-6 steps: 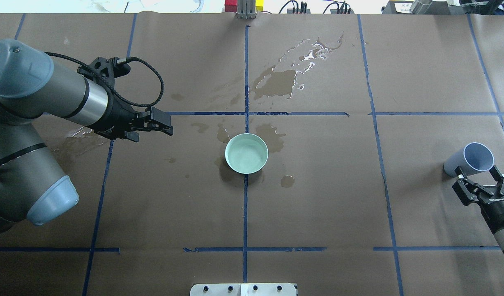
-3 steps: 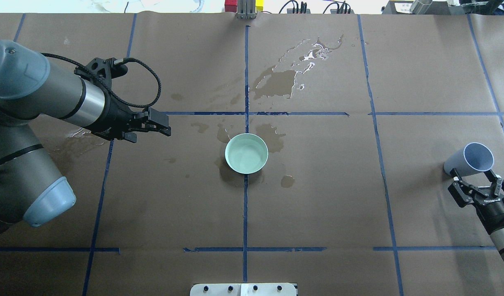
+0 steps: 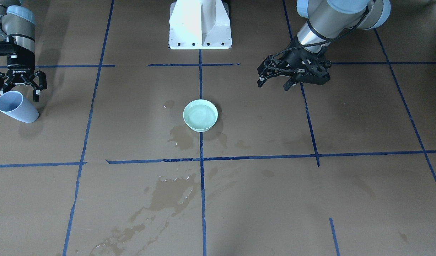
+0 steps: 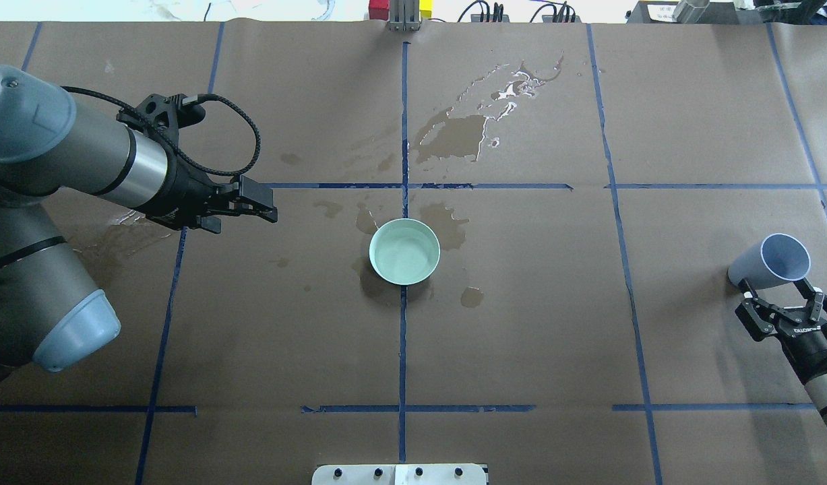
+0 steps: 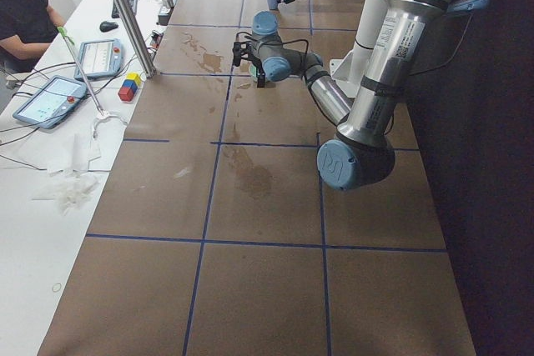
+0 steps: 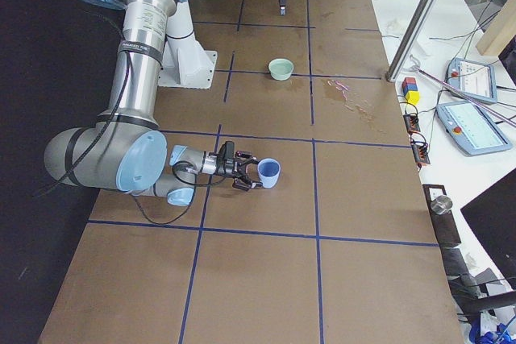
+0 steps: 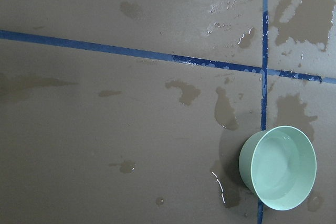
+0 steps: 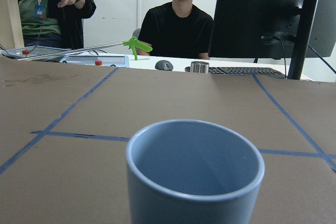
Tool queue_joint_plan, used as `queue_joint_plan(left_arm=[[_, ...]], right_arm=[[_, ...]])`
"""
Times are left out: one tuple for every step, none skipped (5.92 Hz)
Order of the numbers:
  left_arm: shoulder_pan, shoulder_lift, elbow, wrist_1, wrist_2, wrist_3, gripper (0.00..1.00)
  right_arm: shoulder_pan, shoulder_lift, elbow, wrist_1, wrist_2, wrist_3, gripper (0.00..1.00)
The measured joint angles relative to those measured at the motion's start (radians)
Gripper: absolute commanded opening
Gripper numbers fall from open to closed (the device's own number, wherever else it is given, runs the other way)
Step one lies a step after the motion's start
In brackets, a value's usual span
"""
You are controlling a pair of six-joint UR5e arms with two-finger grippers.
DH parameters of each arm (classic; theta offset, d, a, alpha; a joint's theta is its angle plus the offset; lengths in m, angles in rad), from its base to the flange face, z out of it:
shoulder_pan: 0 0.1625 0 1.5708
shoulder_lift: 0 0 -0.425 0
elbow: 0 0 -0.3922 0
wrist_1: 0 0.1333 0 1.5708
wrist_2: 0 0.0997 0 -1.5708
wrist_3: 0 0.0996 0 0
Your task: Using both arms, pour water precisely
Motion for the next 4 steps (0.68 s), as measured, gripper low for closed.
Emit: queue_joint_plan(left_arm=[[-0.001, 0.002, -0.002, 0.001, 0.0, 0.0, 1.0], [-0.001, 0.004, -0.005, 0.001, 0.0, 0.0, 1.0], [-0.001, 0.005, -0.007, 0.001, 0.0, 0.0, 1.0], [-0.001, 0.006, -0.009, 0.0, 0.0, 0.0, 1.0]], right_arm=[[0.013, 0.001, -0.002, 0.0, 0.015, 0.0, 0.97], [0.033, 0.002, -0.002, 0.0, 0.035, 0.0, 0.97], [0.049, 0.003, -0.002, 0.0, 0.048, -0.005, 0.97], [0.069, 0.019, -0.002, 0.0, 0.061, -0.022, 0.98]])
